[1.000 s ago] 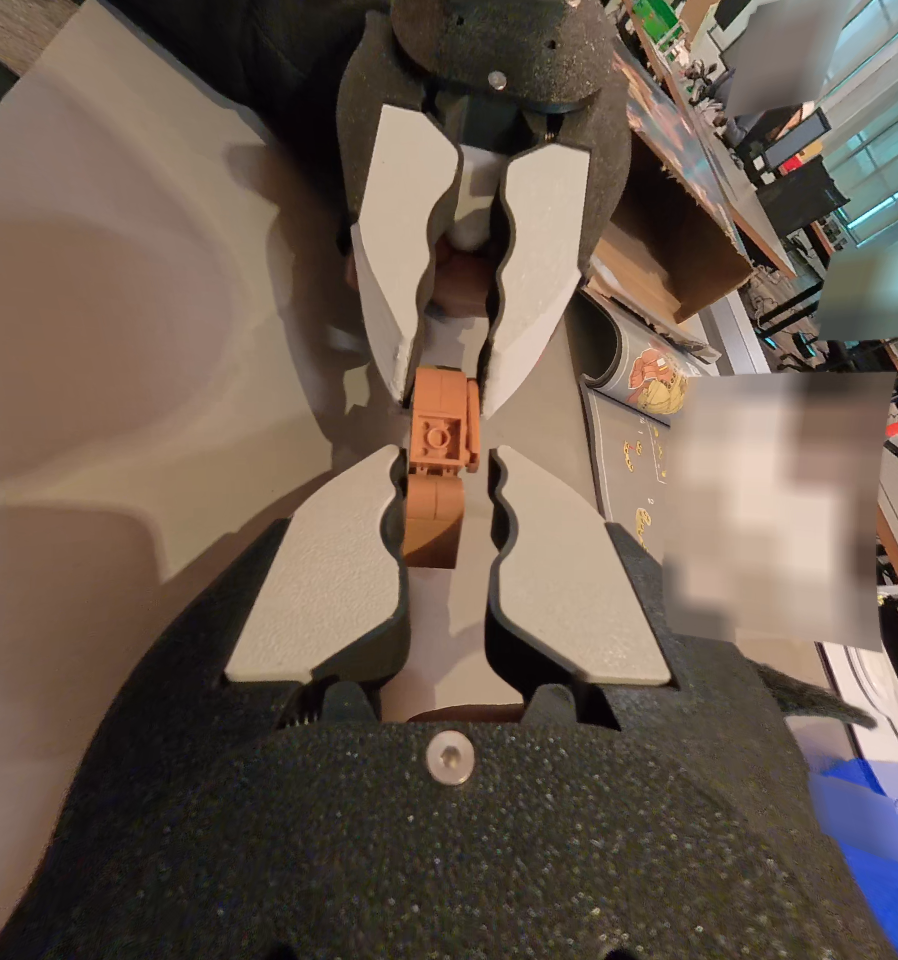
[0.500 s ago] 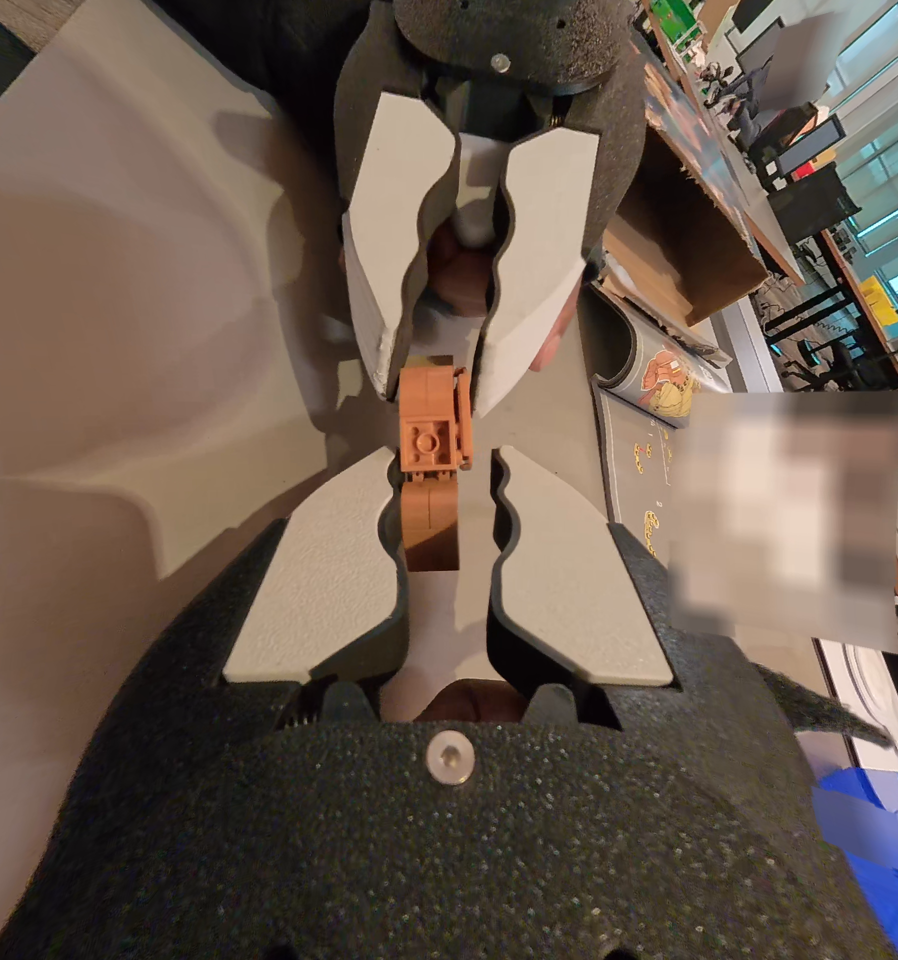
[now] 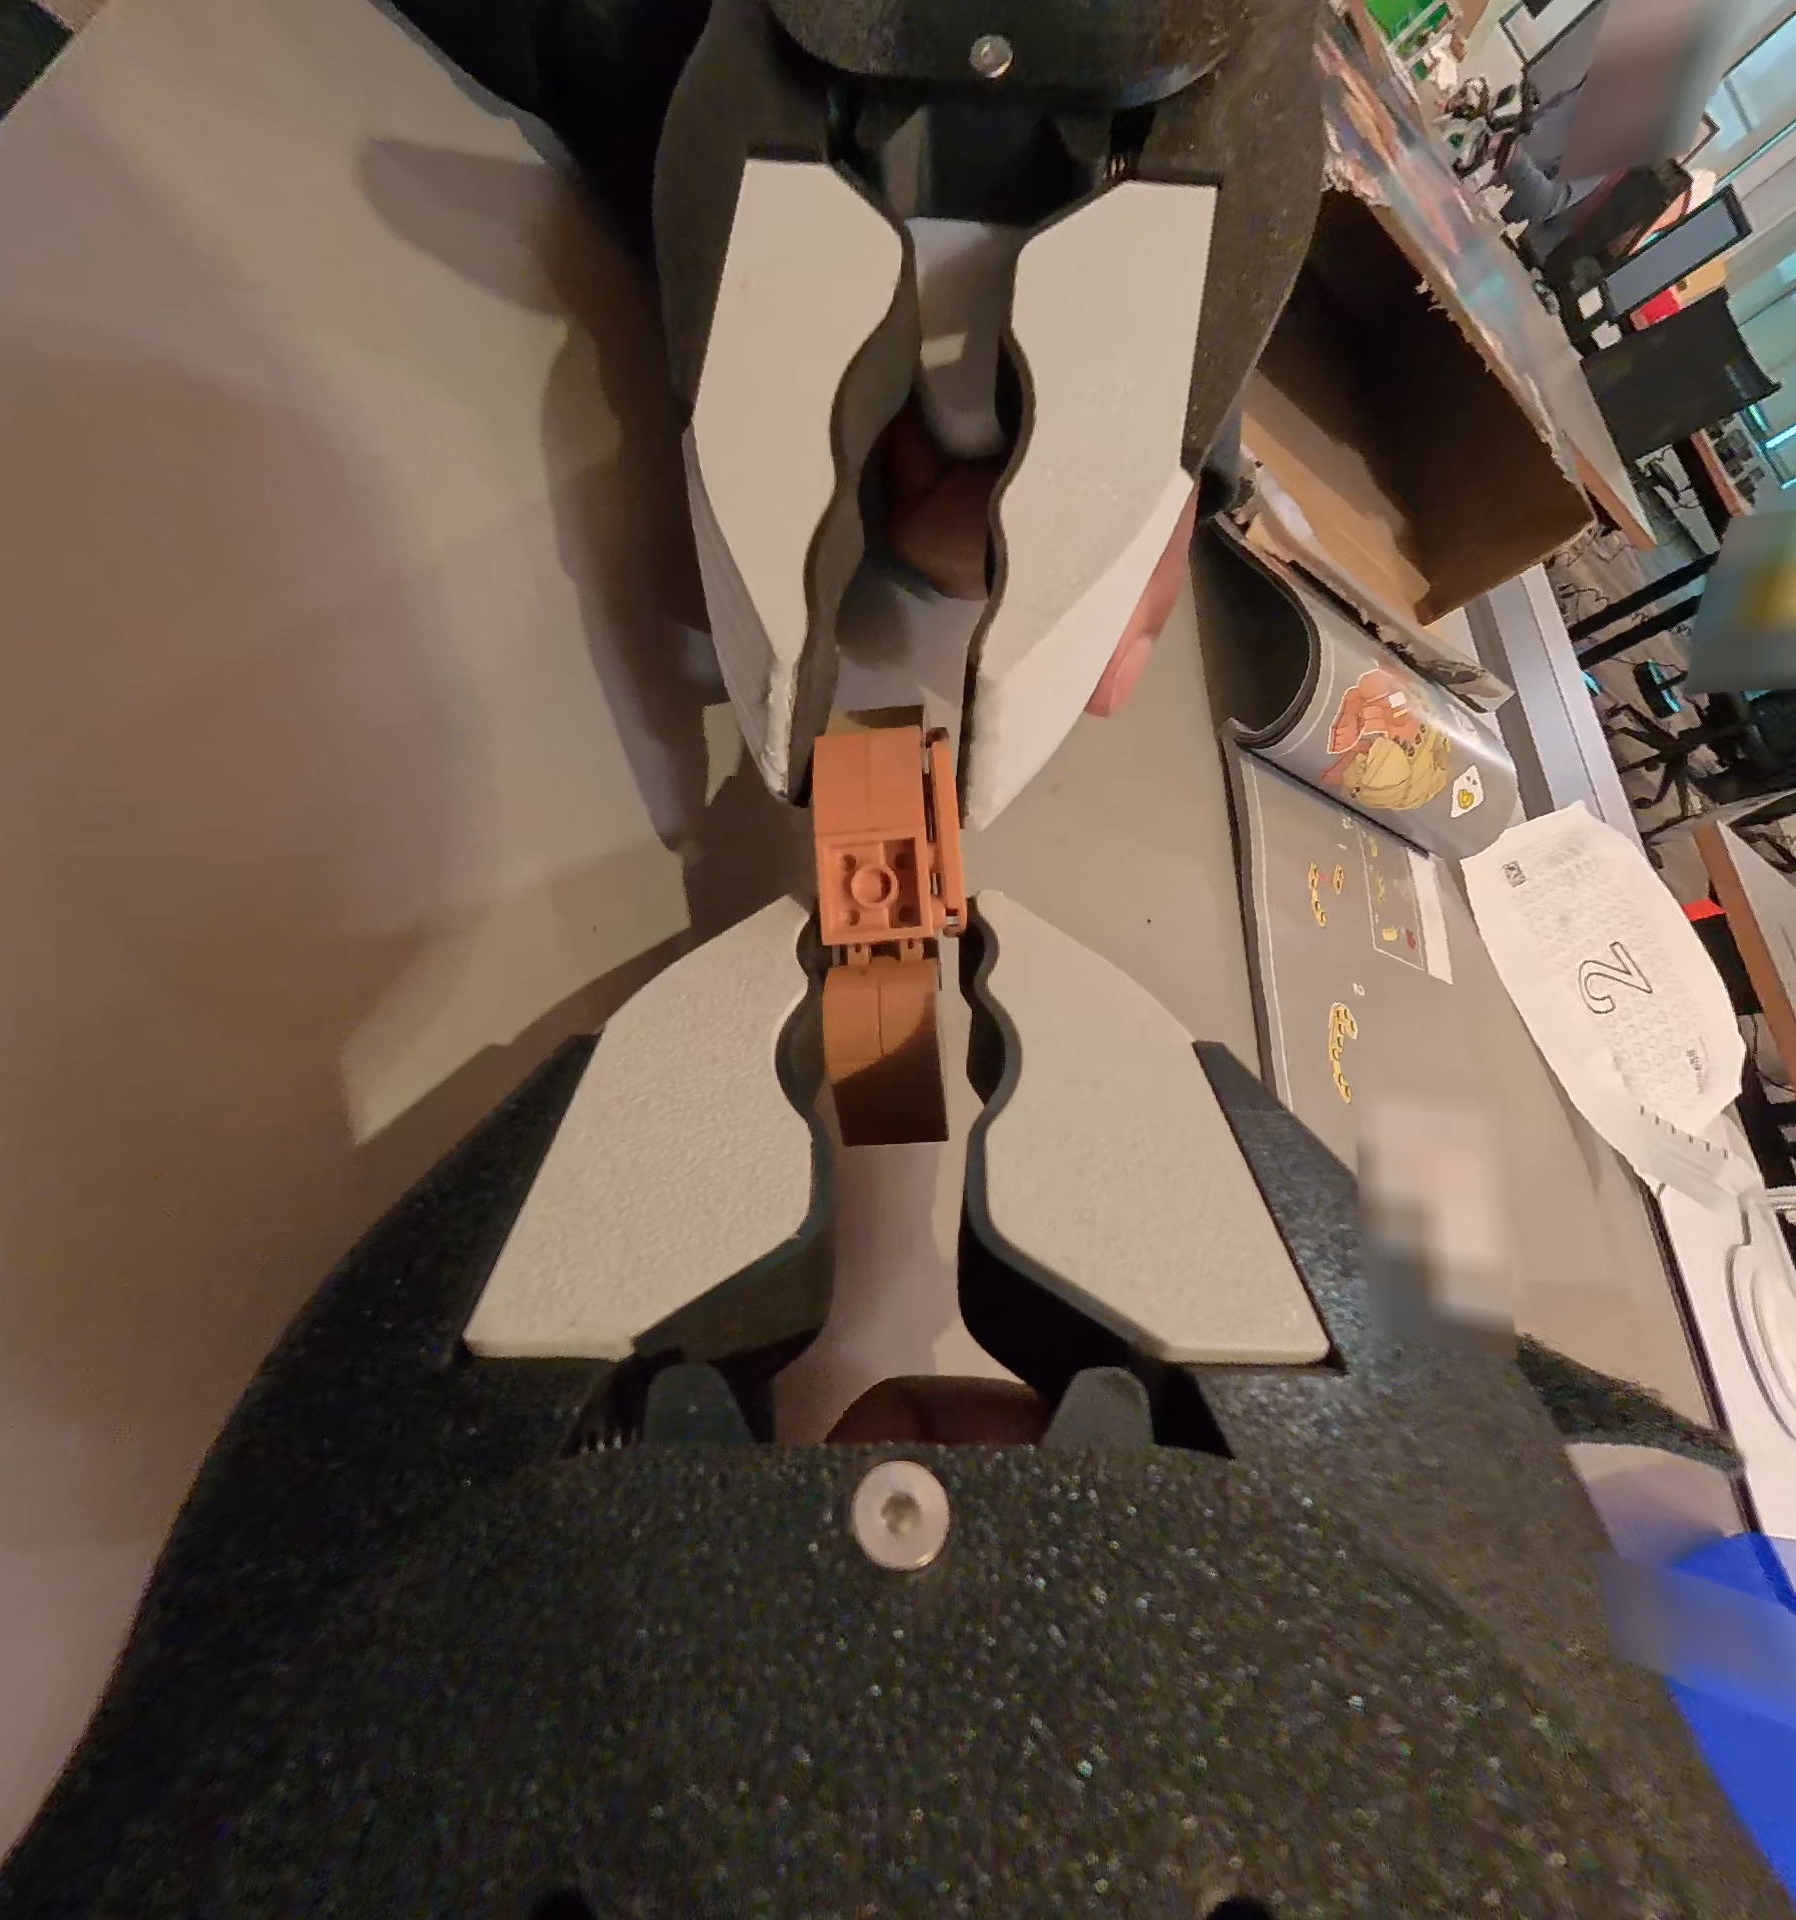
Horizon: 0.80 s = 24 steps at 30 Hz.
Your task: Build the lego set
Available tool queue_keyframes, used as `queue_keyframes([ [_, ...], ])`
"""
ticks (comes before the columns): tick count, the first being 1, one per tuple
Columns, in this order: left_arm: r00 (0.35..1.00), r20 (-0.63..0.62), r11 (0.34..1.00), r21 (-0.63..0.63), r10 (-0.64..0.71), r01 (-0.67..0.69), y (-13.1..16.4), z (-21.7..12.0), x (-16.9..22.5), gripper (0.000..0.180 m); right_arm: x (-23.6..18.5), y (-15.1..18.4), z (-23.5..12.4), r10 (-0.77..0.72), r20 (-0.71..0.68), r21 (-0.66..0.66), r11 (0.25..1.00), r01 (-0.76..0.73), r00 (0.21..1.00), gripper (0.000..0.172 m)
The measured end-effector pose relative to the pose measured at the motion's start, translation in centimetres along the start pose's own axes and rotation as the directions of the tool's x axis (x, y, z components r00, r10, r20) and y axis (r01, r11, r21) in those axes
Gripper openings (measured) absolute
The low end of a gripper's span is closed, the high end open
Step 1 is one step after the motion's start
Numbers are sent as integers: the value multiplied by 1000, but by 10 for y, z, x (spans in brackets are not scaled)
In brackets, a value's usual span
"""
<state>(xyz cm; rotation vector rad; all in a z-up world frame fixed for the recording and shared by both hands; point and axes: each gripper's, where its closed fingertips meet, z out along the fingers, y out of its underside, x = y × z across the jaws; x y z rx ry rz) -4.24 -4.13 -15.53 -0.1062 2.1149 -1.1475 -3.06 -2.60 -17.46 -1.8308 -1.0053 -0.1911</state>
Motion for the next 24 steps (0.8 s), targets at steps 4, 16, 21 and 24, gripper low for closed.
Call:
queue_keyframes([
  [4, 1000, 8, 1000, -3, 13, -13, 0, 3, 0, 23, 0, 3, -2, -9, -9, -10, 1000, 9, 1000, 23],
  [16, 995, 64, 997, -20, 82, -81, -4, 5, -1, 21, 2, 7, -3, -4, -20, -19, 1000, 3, 1000, 28],
  [21, 984, 114, 991, -24, 133, -131, -7, 3, -6, 20, 4, 11, -5, 19, -10, -31, 999, -20, 1000, 28],
  [24, 977, 131, 985, -26, 171, -169, -9, 1, -7, 20, 4, 11, -5, 23, -7, -31, 999, -23, 1000, 28],
])
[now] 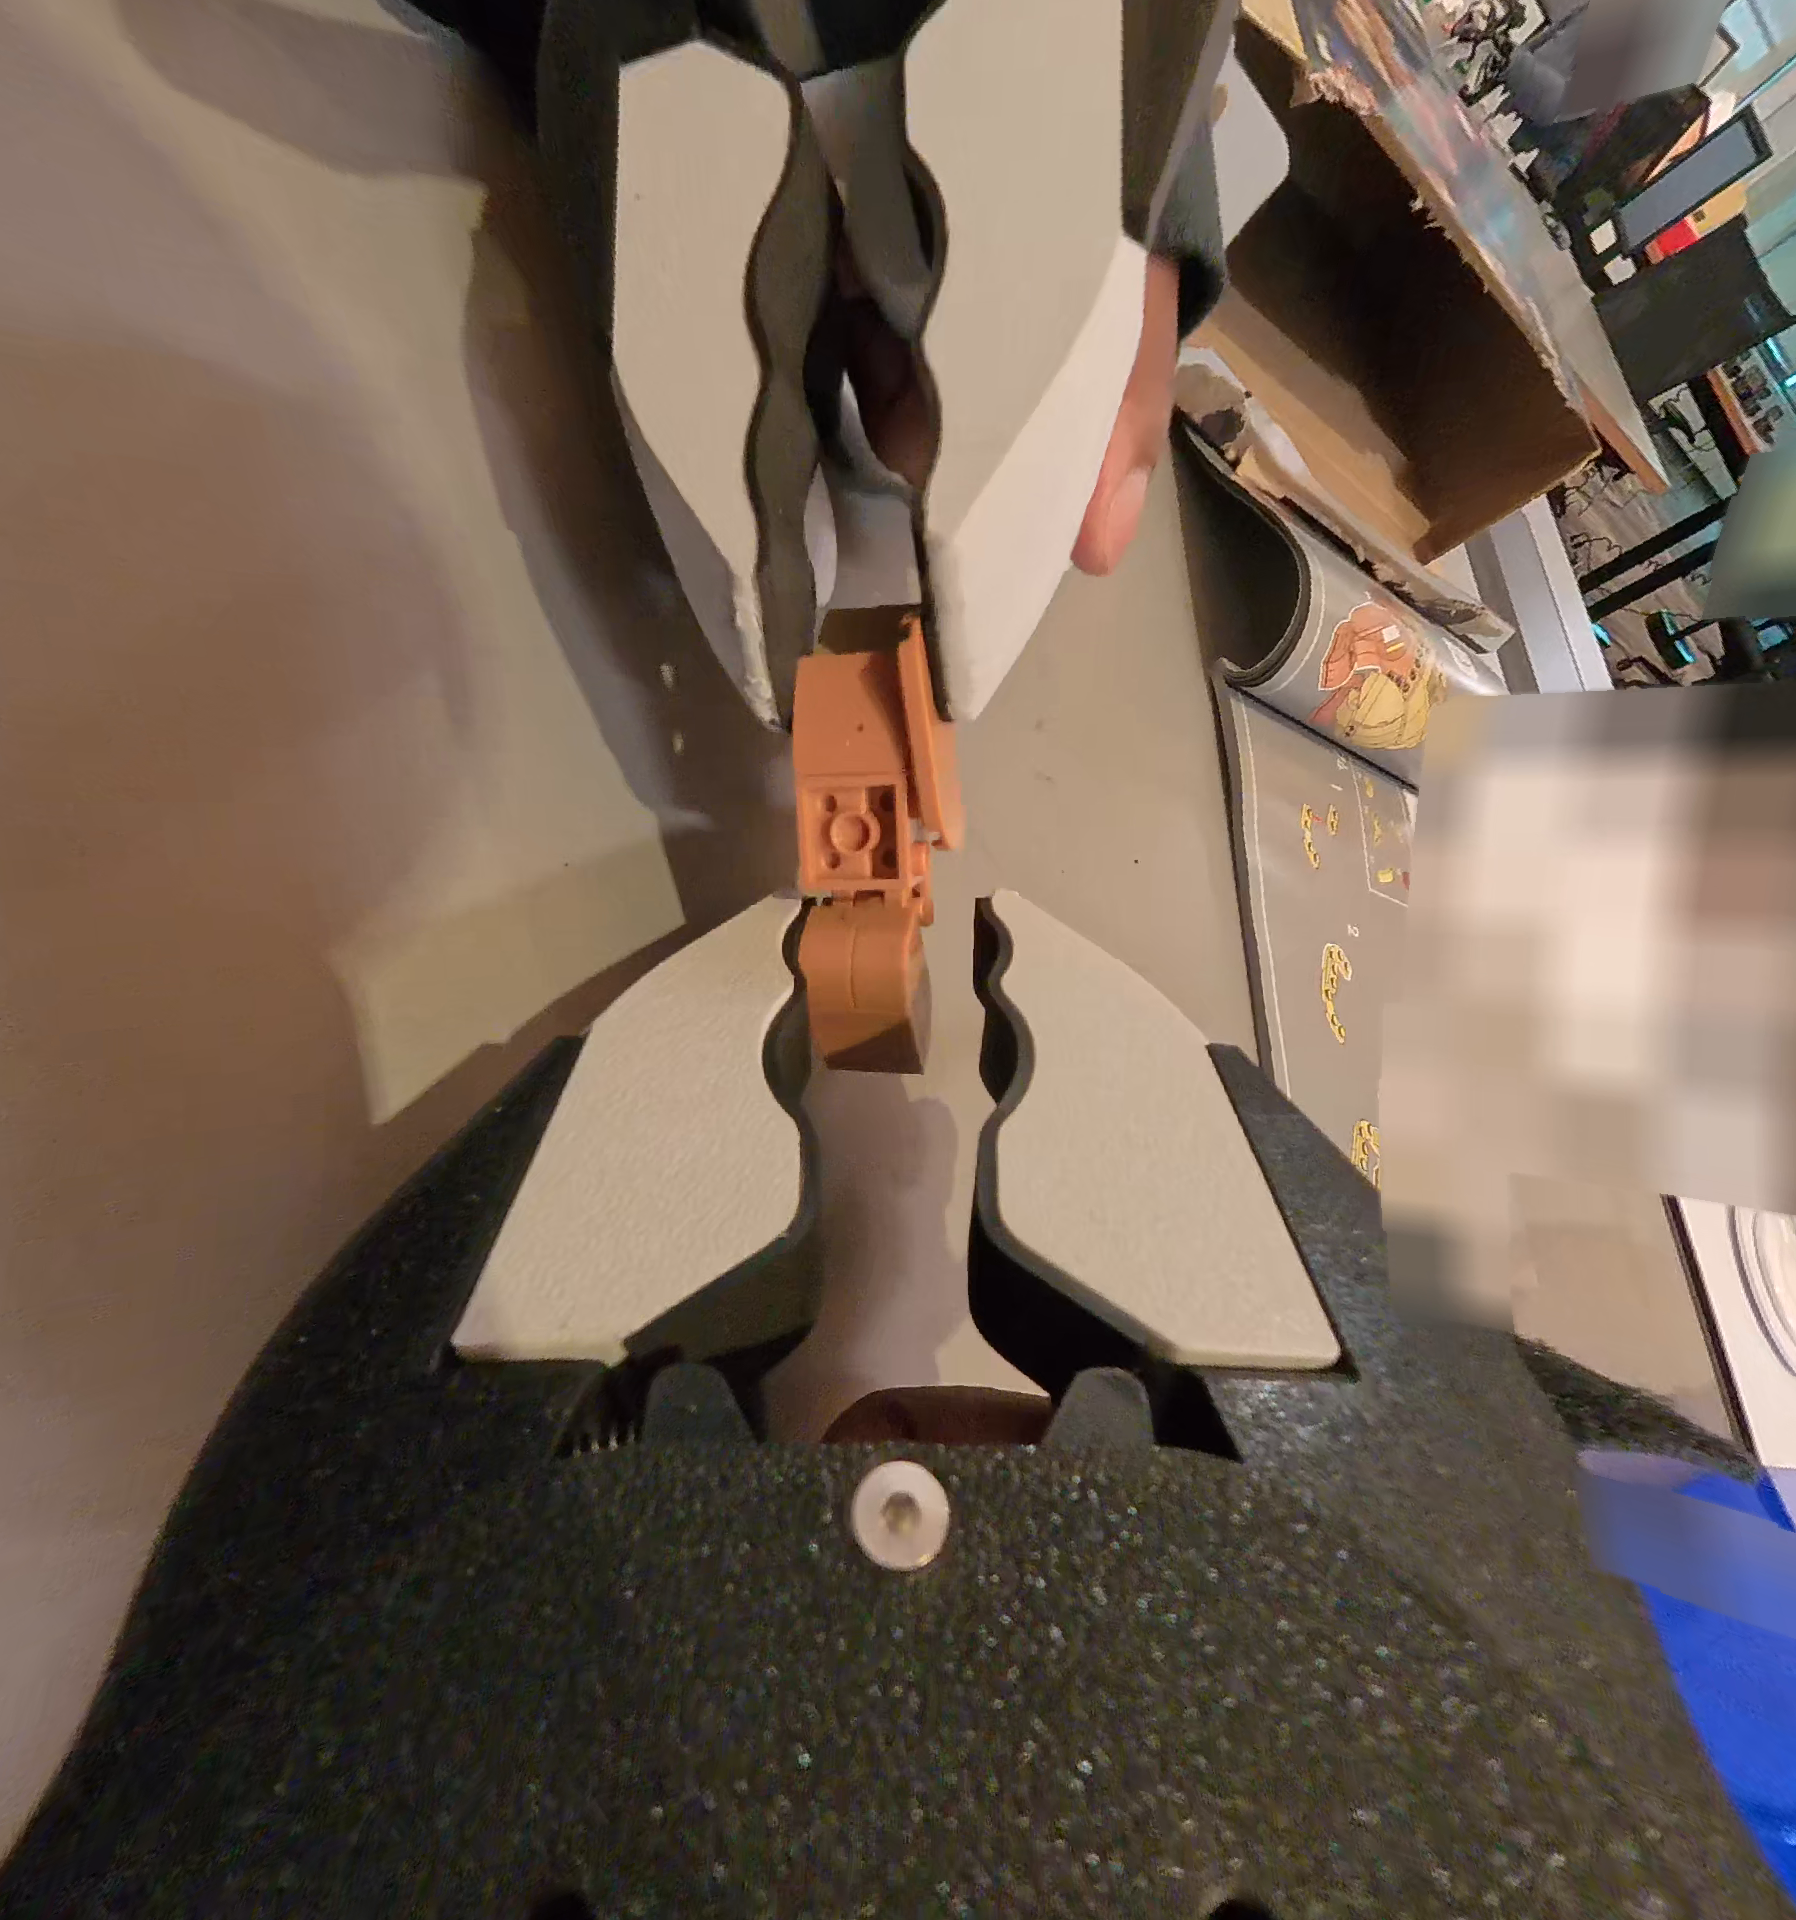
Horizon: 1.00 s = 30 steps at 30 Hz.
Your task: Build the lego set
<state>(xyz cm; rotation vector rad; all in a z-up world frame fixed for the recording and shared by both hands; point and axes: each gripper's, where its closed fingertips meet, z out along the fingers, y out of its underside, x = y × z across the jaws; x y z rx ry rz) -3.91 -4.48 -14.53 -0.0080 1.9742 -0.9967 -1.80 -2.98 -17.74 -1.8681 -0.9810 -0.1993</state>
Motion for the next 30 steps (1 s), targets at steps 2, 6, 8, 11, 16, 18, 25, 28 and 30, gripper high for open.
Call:
queue_keyframes([
  [2, 1000, 5, 1000, -14, 19, -19, 2, 0, 1, 20, 0, 0, 0, 1, 5, -1, 1000, -1, 1000, 28],
  [6, 999, 9, 998, -27, 48, -48, 3, 0, 2, 20, -2, 1, -1, 15, 25, -9, 1000, -14, 1000, 29],
  [8, 998, 12, 997, -31, 66, -65, 3, 0, 2, 20, -3, 2, -2, 19, 36, -11, 1000, -19, 999, 29],
  [11, 994, 17, 994, -38, 106, -106, 3, 0, 3, 20, -4, 2, -3, 23, 52, -11, 1000, -22, 998, 29],
  [16, 979, 18, 977, -69, 205, -203, 5, 1, 7, 20, -12, 2, -7, 27, 127, 1, 1000, -27, 992, 29],
  [18, 973, 7, 971, -79, 229, -228, 6, 2, 10, 21, -16, 3, -9, 28, 165, 4, 1000, -29, 986, 30],
  [25, 961, -67, 956, -99, 269, -275, 14, 5, 24, 20, -25, 12, -20, 37, 277, -20, 999, -33, 960, 33],
  [28, 959, -83, 957, -92, 269, -277, 13, 6, 27, 20, -26, 9, -18, 79, 295, -14, 997, -78, 952, 38],
  [30, 960, -89, 958, -87, 265, -273, 14, 5, 29, 21, -26, 7, -16, 91, 293, -13, 996, -91, 952, 42],
])
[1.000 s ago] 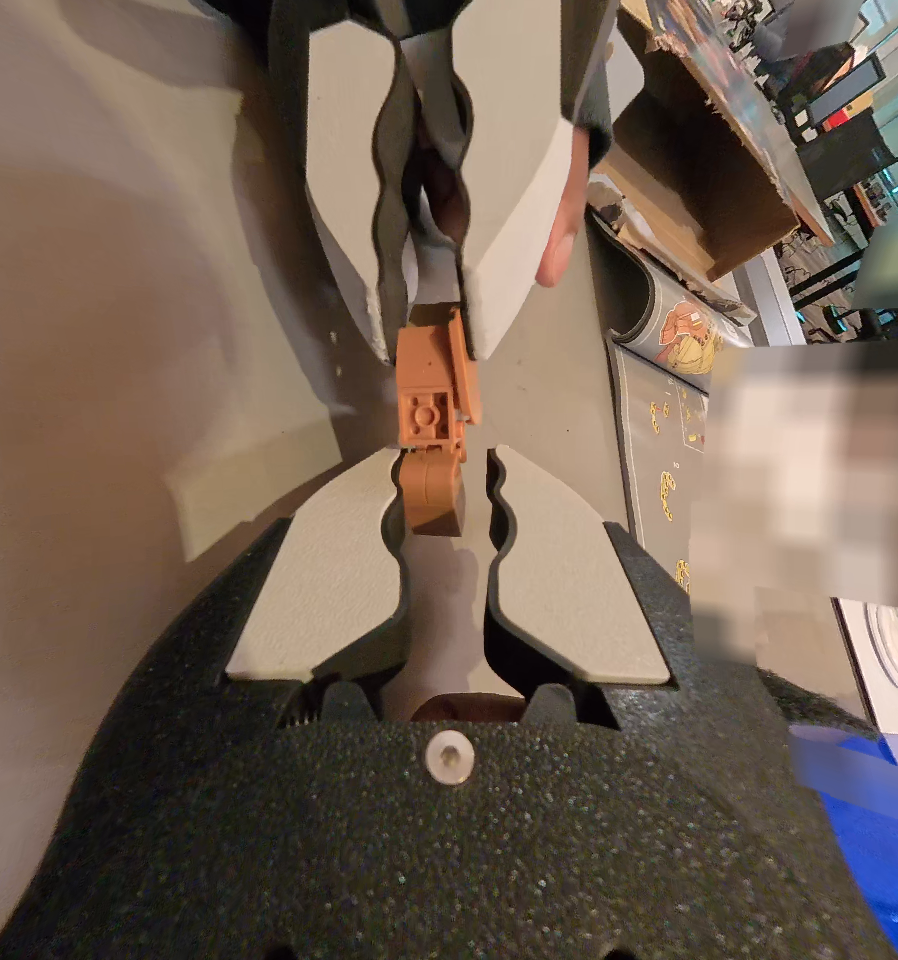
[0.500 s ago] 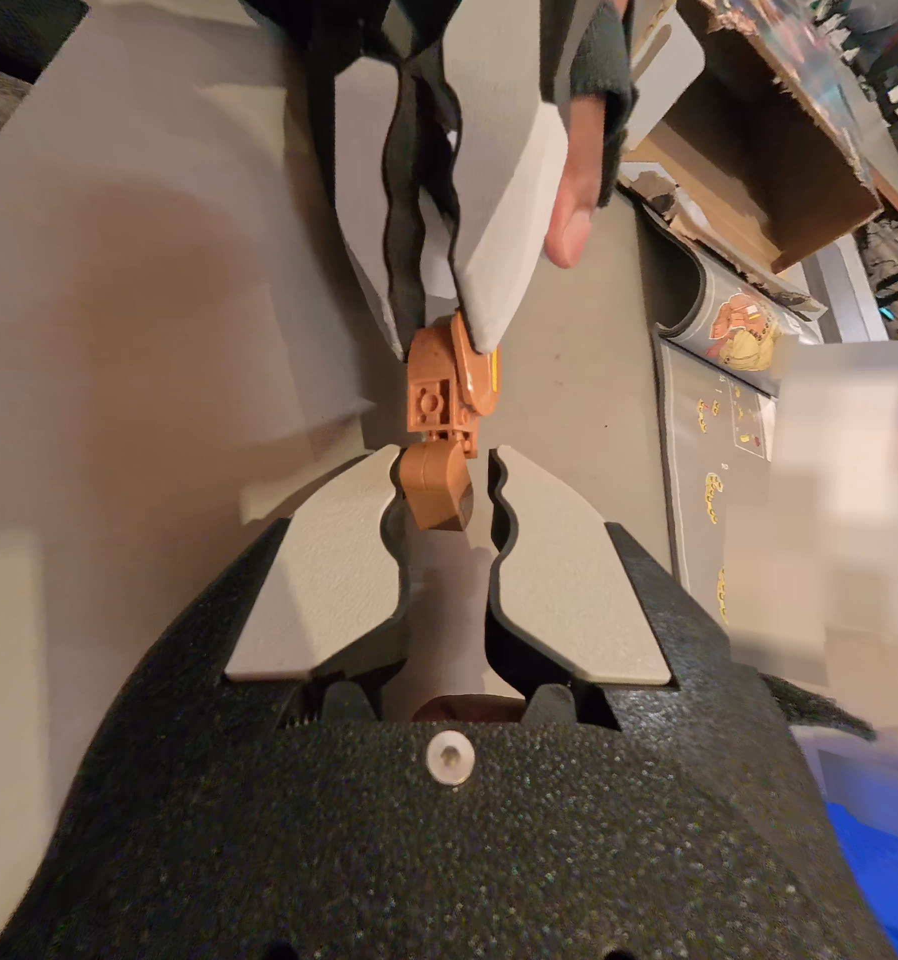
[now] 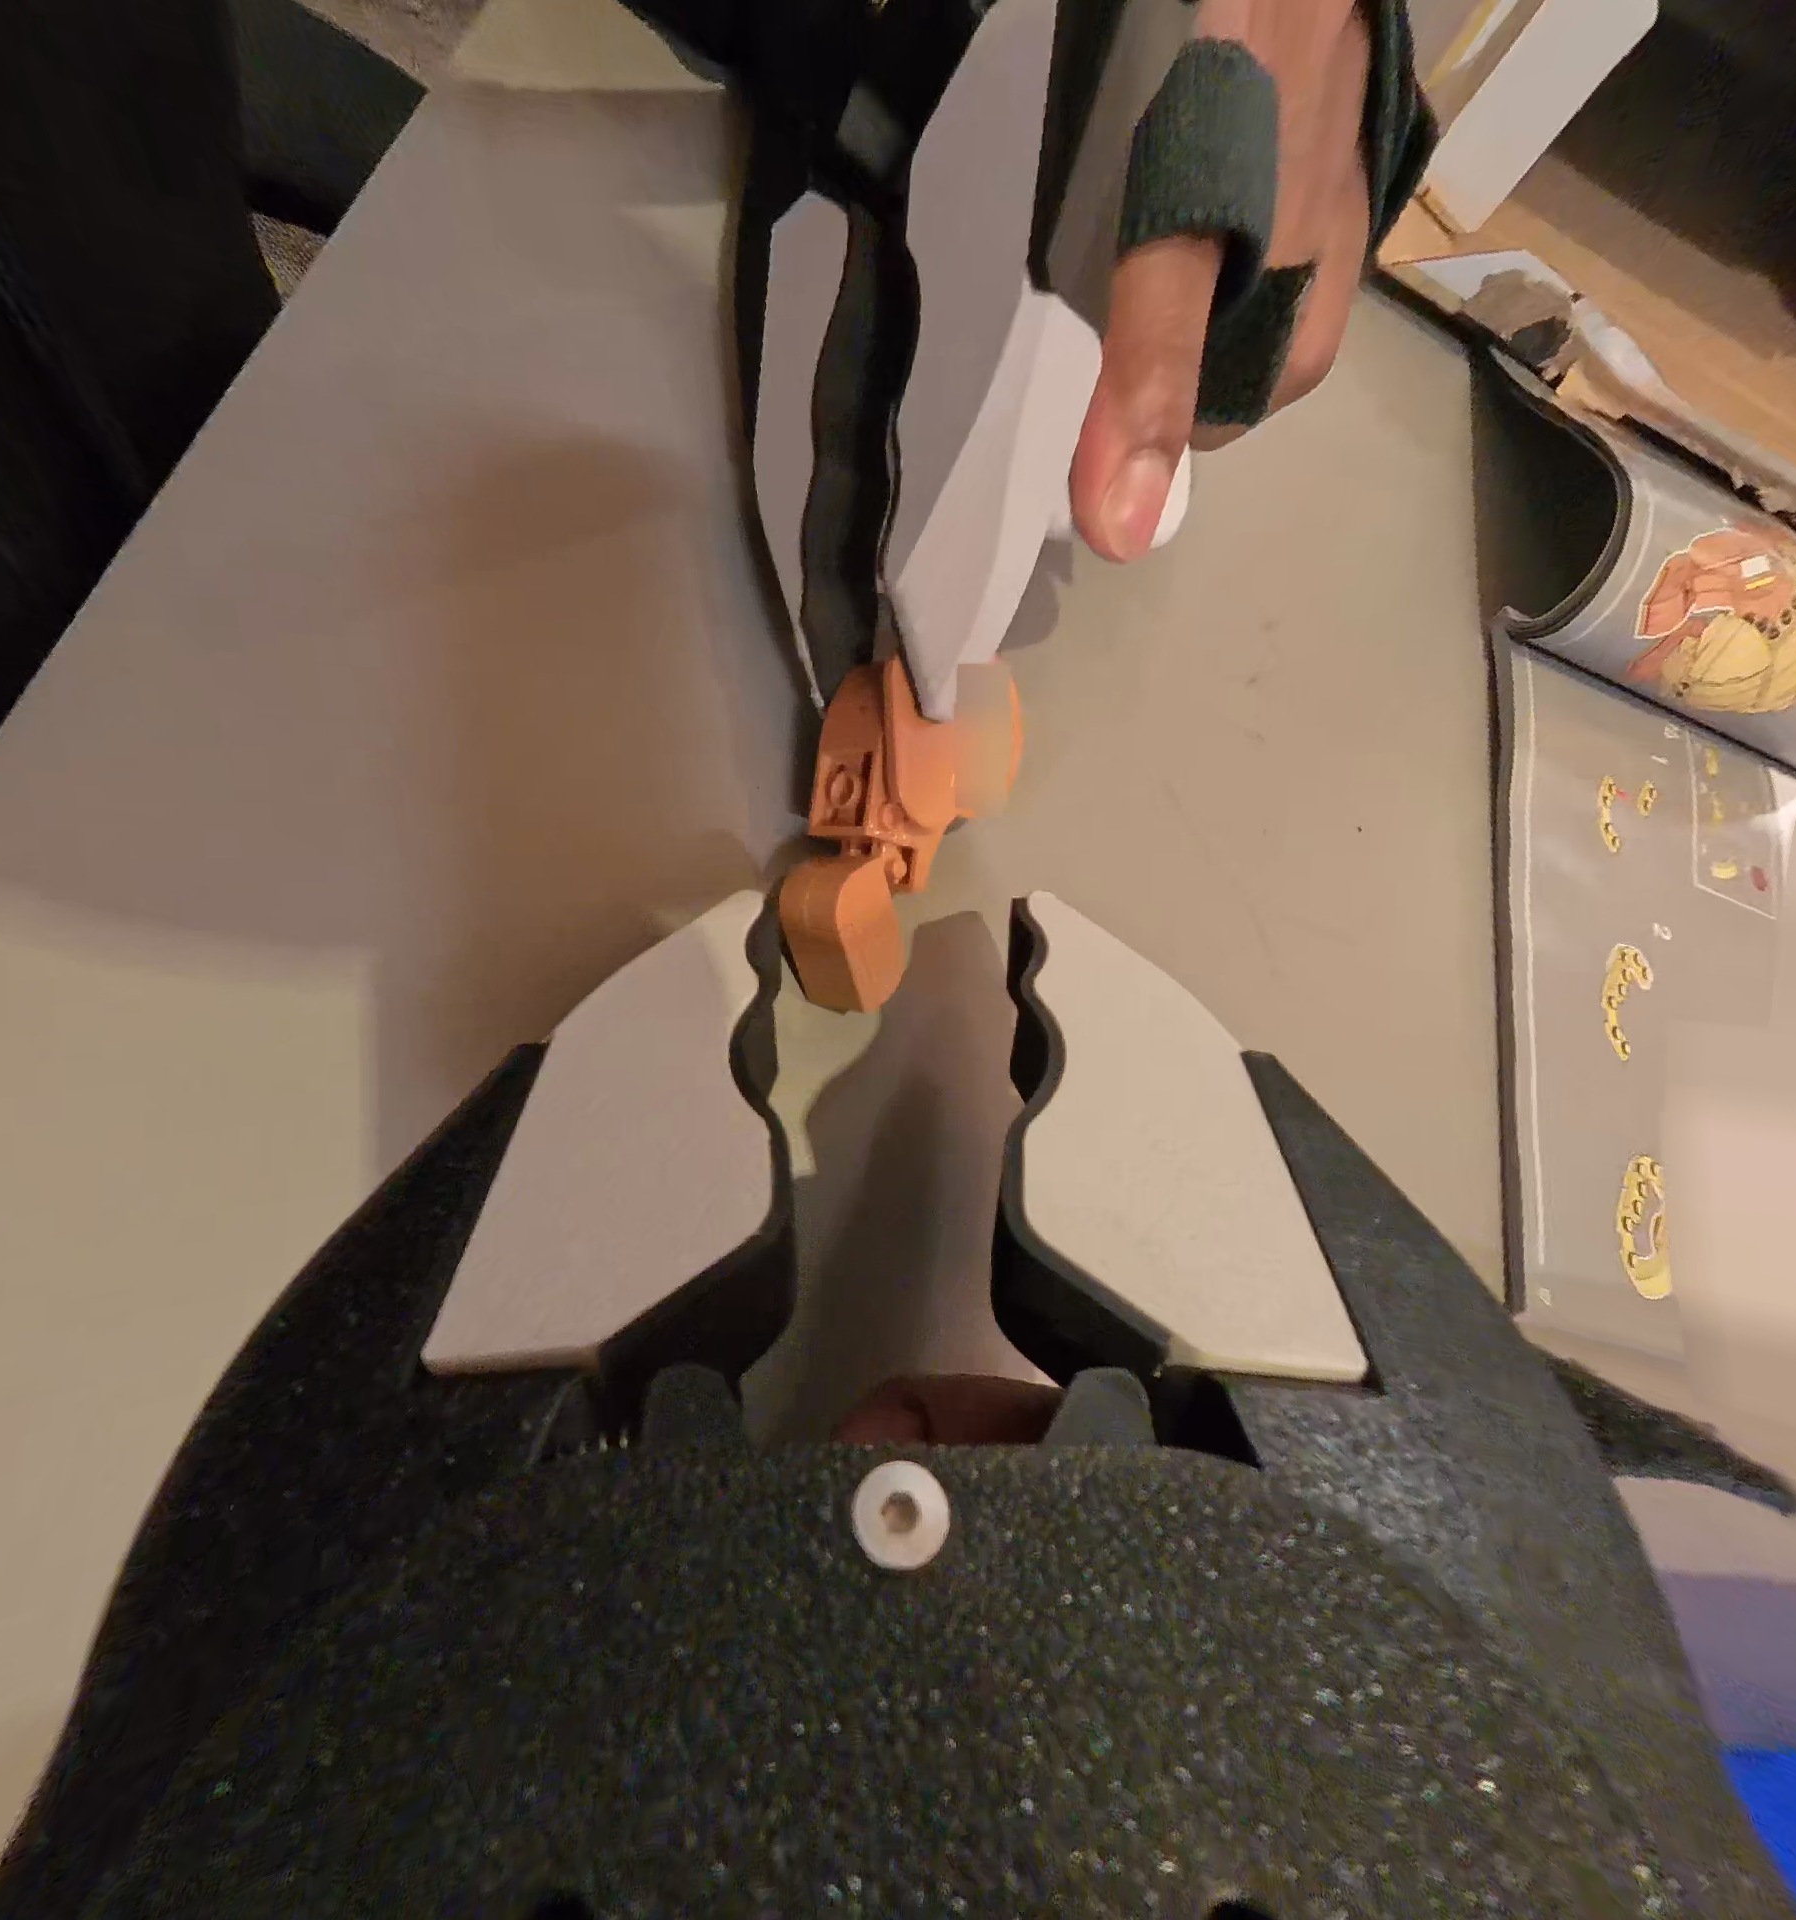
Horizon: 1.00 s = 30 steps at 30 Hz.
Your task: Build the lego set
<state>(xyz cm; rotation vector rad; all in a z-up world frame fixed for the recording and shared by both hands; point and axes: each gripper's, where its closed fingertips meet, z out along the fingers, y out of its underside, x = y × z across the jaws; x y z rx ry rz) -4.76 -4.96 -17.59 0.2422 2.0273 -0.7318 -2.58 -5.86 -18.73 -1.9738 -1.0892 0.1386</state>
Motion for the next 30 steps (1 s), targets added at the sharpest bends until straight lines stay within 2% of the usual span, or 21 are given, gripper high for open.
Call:
queue_keyframes([
  [4, 1000, -9, 1000, 7, 8, -8, -2, 0, 2, 21, -6, -1, 0, 35, 53, -6, 999, -35, 998, 44],
  [10, 1000, -13, 1000, 7, 13, -13, -2, 0, 3, 21, -18, -6, -4, 157, 194, 14, 987, -163, 968, 43],
  [16, 999, -11, 1000, 2, 30, -30, -3, 0, 3, 21, -4, -18, 1, 269, 154, 63, 958, -281, 951, 28],
  [30, 1000, -7, 1000, -21, 17, -17, 0, 0, 2, 22, -4, -20, 7, 295, 124, 40, 952, -302, 947, 15],
])
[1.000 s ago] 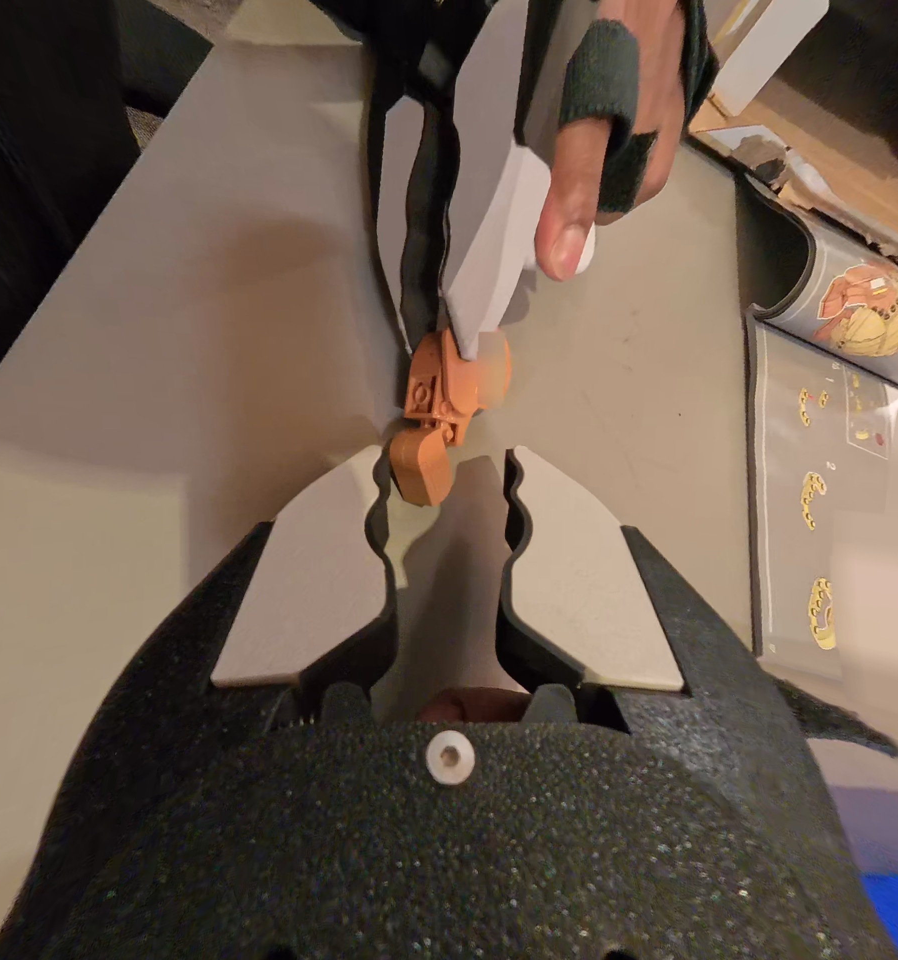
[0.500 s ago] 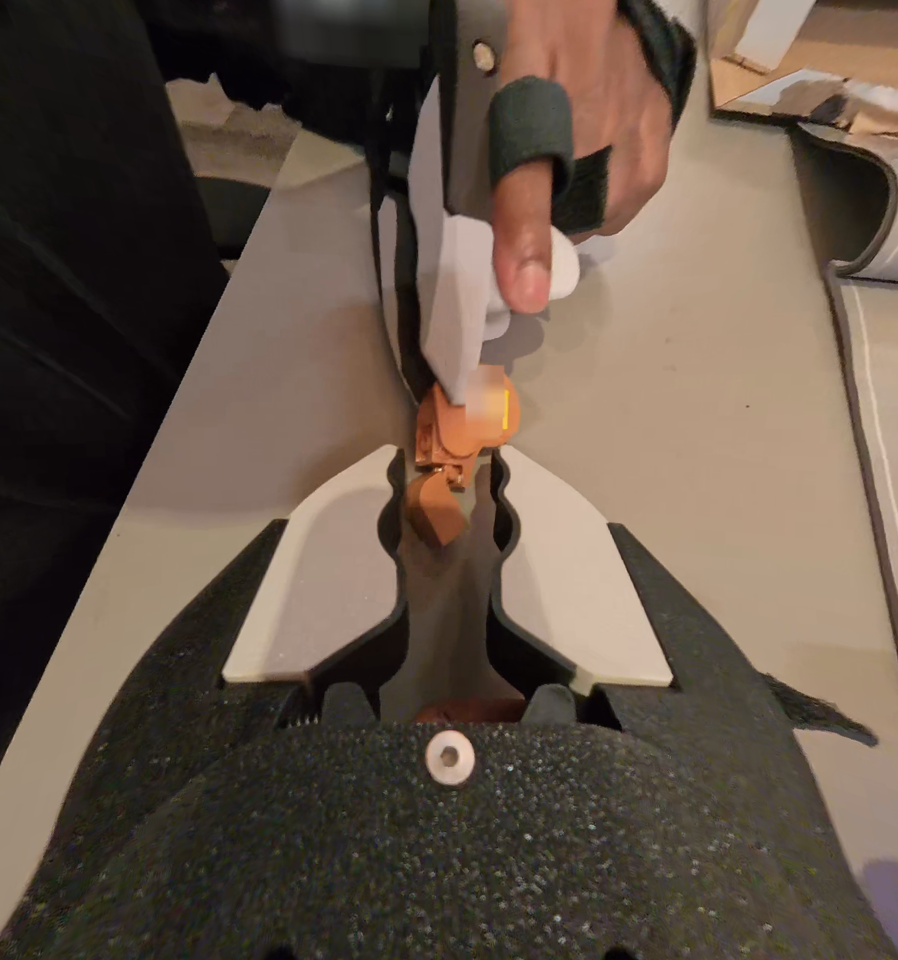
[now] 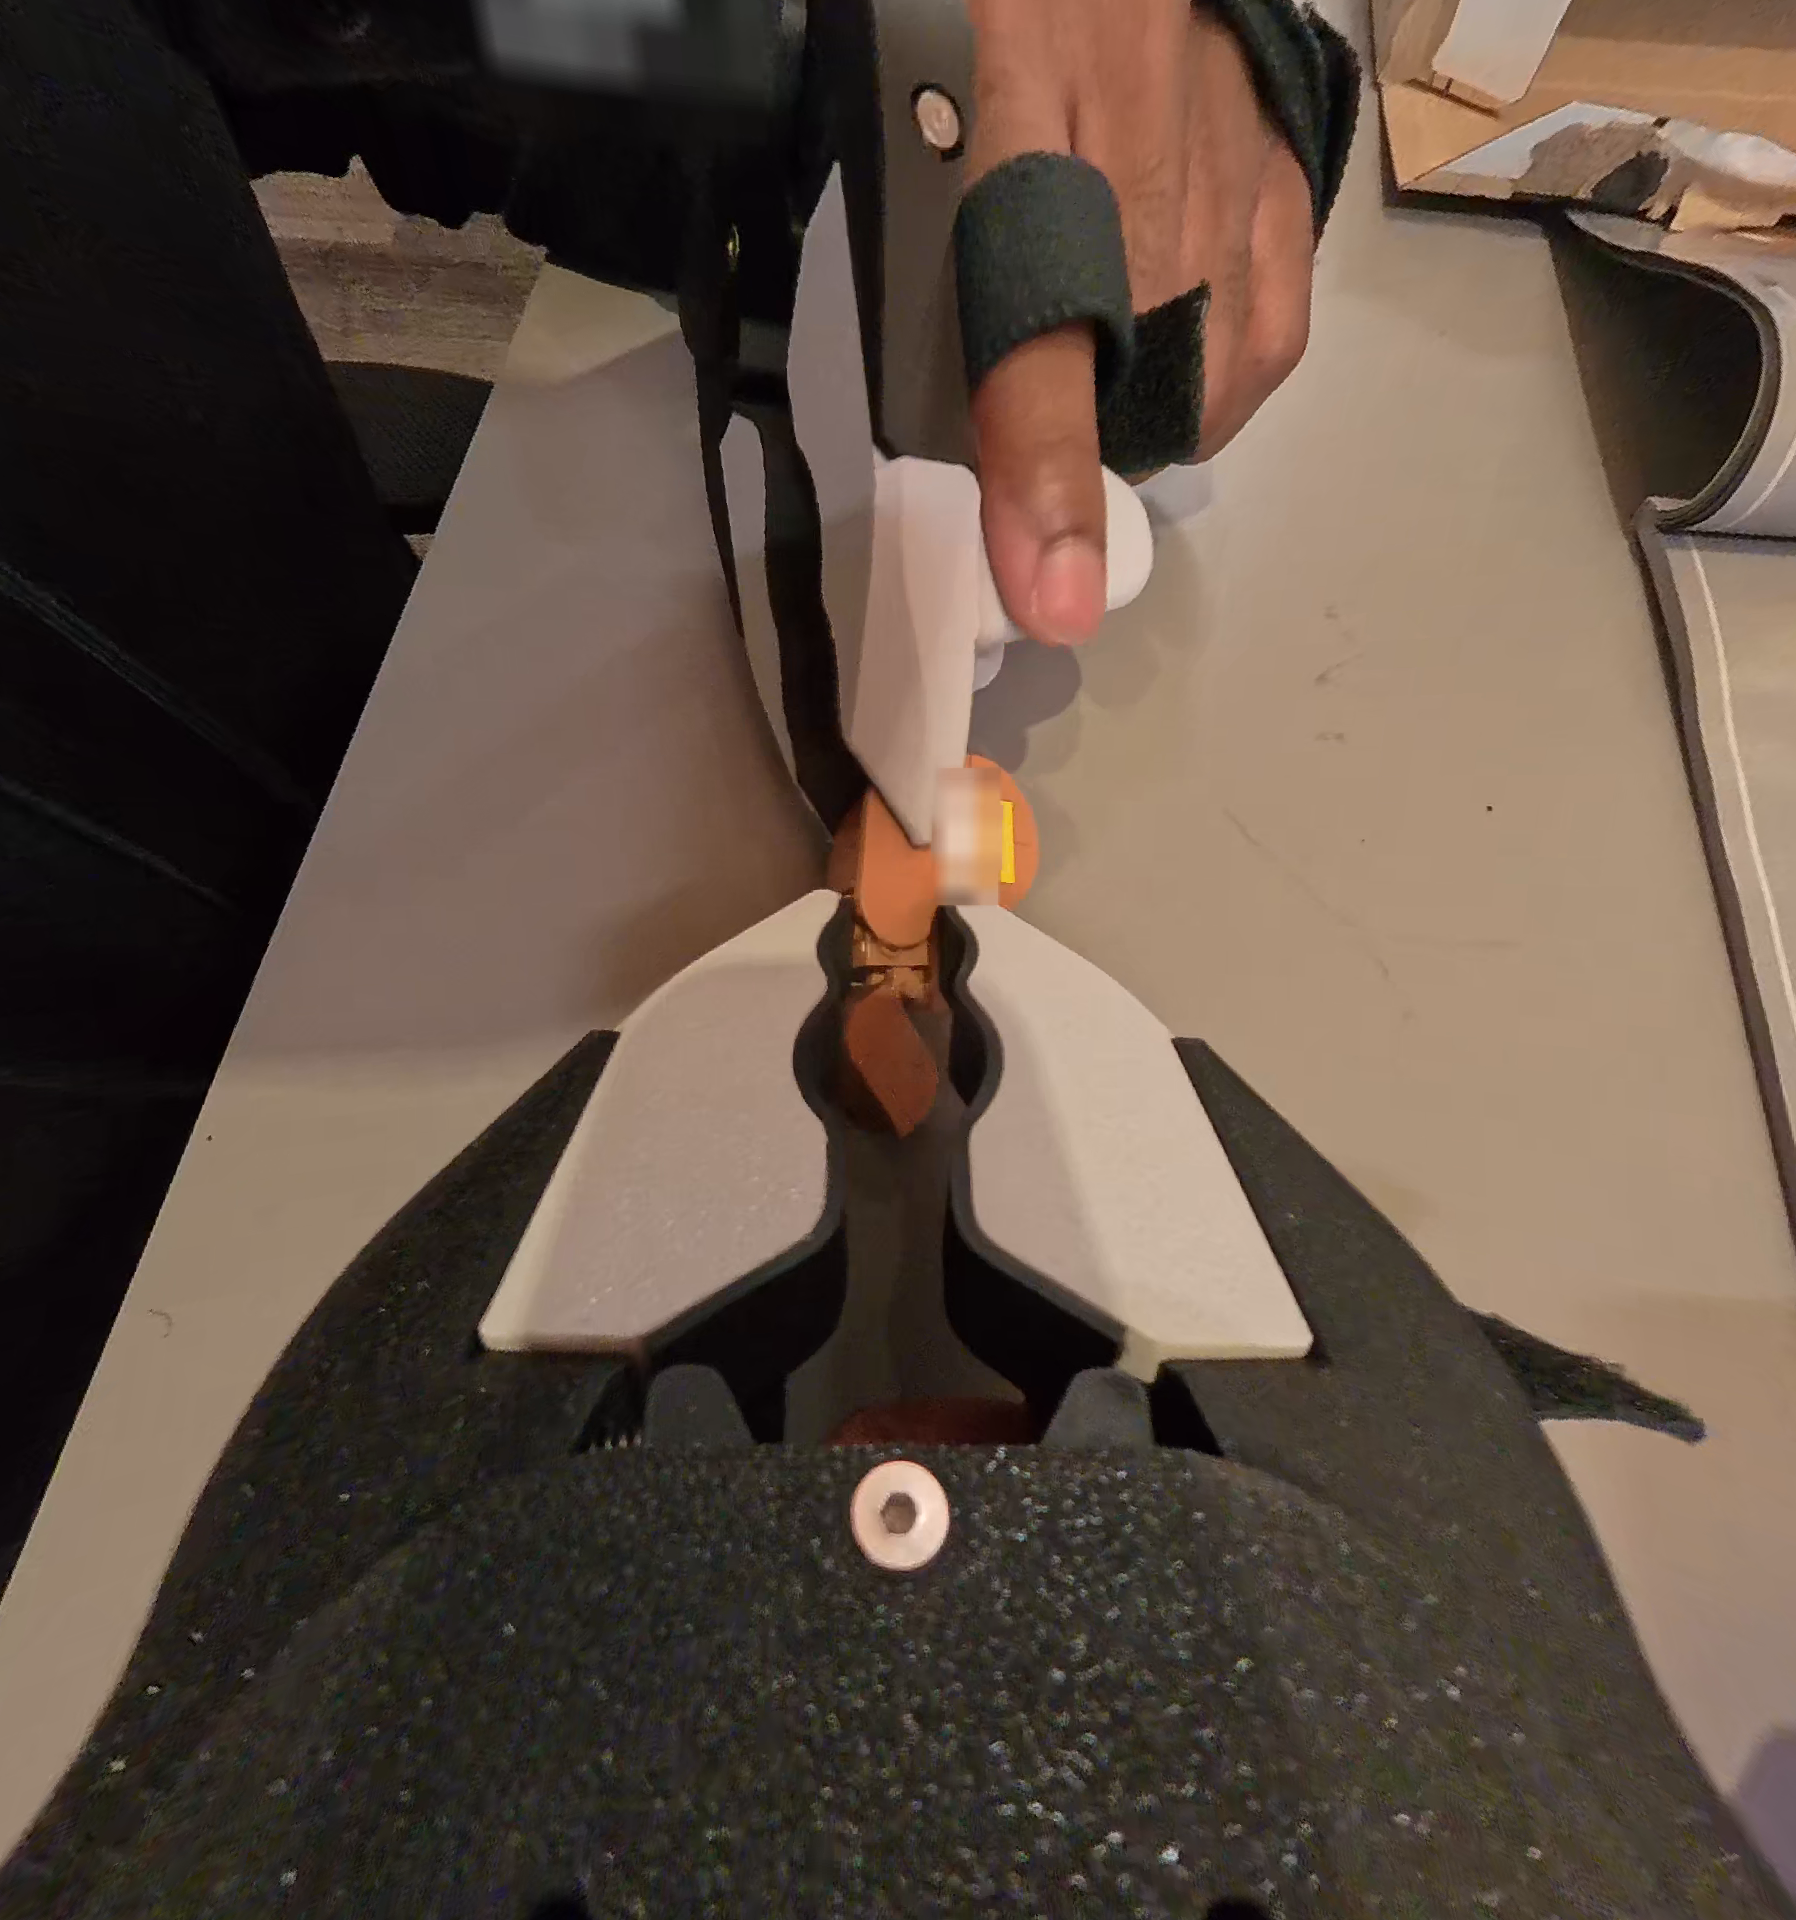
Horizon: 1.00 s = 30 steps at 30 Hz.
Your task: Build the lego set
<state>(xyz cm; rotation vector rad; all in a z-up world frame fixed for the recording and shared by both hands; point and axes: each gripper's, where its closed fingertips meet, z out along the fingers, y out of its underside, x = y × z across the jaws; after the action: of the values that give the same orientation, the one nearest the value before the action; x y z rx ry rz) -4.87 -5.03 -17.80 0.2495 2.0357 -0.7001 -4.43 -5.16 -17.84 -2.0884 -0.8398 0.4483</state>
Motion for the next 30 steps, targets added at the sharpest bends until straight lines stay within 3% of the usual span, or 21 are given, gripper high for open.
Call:
queue_keyframes([
  [15, 995, -4, 995, 13, -100, 100, 4, -2, -2, 19, 4, 5, -9, -24, -42, -21, 1000, 23, 999, 14],
  [30, 996, -1, 996, 2, -92, 92, 5, -1, -2, 18, 8, 14, -14, -66, -101, -101, 993, 56, 993, 14],
])
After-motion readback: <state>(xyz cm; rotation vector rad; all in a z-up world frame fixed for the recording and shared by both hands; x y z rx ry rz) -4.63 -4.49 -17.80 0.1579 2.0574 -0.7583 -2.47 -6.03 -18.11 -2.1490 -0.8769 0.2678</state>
